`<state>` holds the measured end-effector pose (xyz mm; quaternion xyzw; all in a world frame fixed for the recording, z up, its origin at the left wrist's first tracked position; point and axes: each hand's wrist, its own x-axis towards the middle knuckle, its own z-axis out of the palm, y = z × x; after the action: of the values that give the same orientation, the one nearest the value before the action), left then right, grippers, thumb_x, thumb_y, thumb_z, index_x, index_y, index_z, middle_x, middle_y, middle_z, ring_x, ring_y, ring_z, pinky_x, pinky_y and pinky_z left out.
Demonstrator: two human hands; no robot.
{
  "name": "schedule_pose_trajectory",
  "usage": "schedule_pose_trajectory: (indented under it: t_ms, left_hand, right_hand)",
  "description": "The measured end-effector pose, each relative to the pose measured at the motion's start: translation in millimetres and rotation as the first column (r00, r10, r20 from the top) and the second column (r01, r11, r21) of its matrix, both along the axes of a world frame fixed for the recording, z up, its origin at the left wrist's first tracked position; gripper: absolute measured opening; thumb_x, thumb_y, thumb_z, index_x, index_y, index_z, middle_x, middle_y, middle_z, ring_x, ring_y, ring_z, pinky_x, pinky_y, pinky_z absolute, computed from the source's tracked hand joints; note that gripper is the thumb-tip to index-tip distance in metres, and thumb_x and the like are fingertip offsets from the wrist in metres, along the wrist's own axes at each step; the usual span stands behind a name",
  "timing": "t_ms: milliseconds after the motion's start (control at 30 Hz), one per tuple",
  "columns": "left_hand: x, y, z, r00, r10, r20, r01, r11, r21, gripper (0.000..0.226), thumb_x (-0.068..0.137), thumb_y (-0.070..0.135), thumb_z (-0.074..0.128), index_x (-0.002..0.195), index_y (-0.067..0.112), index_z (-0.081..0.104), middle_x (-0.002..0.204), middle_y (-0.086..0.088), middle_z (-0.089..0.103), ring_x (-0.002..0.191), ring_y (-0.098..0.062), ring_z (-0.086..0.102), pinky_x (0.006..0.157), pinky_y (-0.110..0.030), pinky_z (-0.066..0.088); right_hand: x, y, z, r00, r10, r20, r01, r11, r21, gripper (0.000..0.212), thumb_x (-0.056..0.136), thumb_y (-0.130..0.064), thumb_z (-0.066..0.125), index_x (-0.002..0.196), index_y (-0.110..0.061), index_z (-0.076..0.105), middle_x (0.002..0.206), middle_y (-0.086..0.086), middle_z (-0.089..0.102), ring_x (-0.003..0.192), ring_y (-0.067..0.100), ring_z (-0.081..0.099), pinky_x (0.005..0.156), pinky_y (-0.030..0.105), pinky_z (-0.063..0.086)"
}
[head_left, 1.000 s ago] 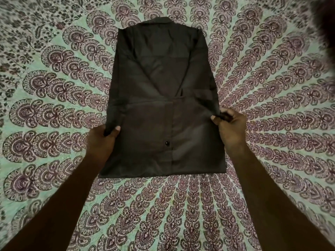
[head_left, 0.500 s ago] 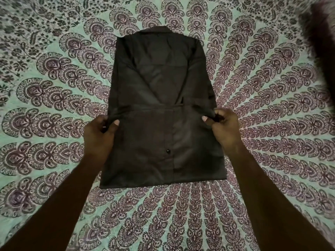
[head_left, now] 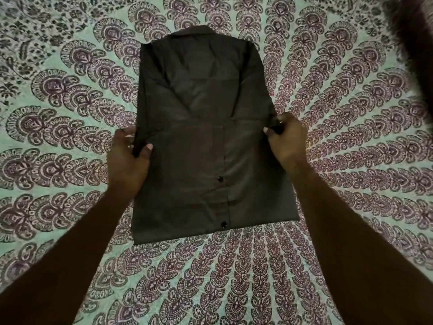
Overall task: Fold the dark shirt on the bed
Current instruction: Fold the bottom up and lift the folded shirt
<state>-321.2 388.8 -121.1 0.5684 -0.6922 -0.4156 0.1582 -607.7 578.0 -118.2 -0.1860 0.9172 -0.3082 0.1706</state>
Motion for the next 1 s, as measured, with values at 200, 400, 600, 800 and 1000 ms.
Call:
schedule_pose_trajectory:
  t_ms: [200,400,600,800,1000]
  left_hand:
    - [5.6,49.8,6.7,0.835,-0.439,0.331,0.545,0.738,-0.397,0.063,0.095,0.048,0.06,0.152,0.025,0.046,0.168,0.0,0.03,0.152,-0.029,0.034,0.114,-0.055,0.033]
    - [25.4,79.4,-30.6,0.593,-0.567,0.571,0.776,0.593,-0.217,0.076,0.097,0.069,0.038,0.164,0.038,0.02,0.176,0.005,-0.001,0.163,-0.024,0.0,0.124,-0.056,0.02]
    - [27.0,86.0,-28.5,0.61,-0.549,0.572,0.759,0.612,-0.221,0.076,0.096,0.068,0.04,0.164,0.039,0.022,0.176,0.005,0.001,0.162,-0.025,0.003,0.123,-0.056,0.021]
    - [19.2,82.9,-24.0,0.626,-0.508,0.592,0.745,0.613,-0.262,0.077,0.096,0.07,0.04,0.163,0.037,0.024,0.176,0.004,0.005,0.161,-0.028,0.01,0.122,-0.057,0.021]
    - [11.5,83.1,-30.4,0.608,-0.473,0.638,0.731,0.648,-0.217,0.083,0.091,0.079,0.038,0.163,0.046,0.014,0.175,0.009,-0.006,0.162,-0.03,-0.004,0.119,-0.074,0.014]
  right_hand:
    - [45.0,5.2,-1.4,0.832,0.471,-0.293,-0.392,0.873,0.29,0.057,0.1,-0.047,0.056,0.15,-0.023,0.047,0.162,0.008,0.034,0.15,0.034,0.028,0.112,0.066,0.032]
    - [55.8,17.4,-9.4,0.74,0.641,-0.202,-0.507,0.73,0.459,0.072,0.098,-0.067,0.039,0.155,-0.024,0.042,0.16,0.007,0.037,0.147,0.035,0.029,0.111,0.069,0.03]
    - [57.2,35.5,-9.1,0.682,0.696,-0.225,-0.545,0.689,0.479,0.066,0.096,-0.064,0.04,0.146,-0.022,0.051,0.147,0.007,0.046,0.134,0.036,0.043,0.1,0.064,0.038]
    - [50.3,23.7,-6.1,0.727,0.606,-0.323,-0.44,0.772,0.459,0.055,0.102,-0.056,0.046,0.146,-0.023,0.052,0.156,0.01,0.039,0.142,0.037,0.036,0.106,0.065,0.03]
    - [65.8,45.5,-25.1,0.59,0.764,-0.26,-0.598,0.631,0.495,0.073,0.097,-0.078,0.034,0.162,-0.047,0.021,0.175,-0.003,0.006,0.161,0.026,0.01,0.12,0.061,0.026]
